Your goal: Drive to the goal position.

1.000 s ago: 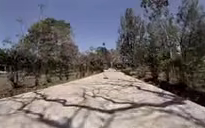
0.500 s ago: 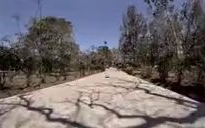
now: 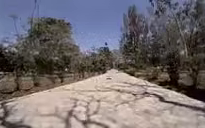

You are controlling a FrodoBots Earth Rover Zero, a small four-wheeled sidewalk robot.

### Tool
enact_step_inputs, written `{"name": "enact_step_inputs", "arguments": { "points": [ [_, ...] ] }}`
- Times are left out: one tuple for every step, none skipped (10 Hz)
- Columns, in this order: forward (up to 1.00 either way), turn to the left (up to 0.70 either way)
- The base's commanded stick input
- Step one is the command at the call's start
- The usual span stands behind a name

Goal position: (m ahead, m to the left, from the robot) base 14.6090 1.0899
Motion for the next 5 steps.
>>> {"name": "enact_step_inputs", "arguments": {
  "points": [
    [1.00,-0.08],
    [1.00,0.00],
    [1.00,0.00],
    [1.00,0.00],
    [1.00,0.00]
  ]
}}
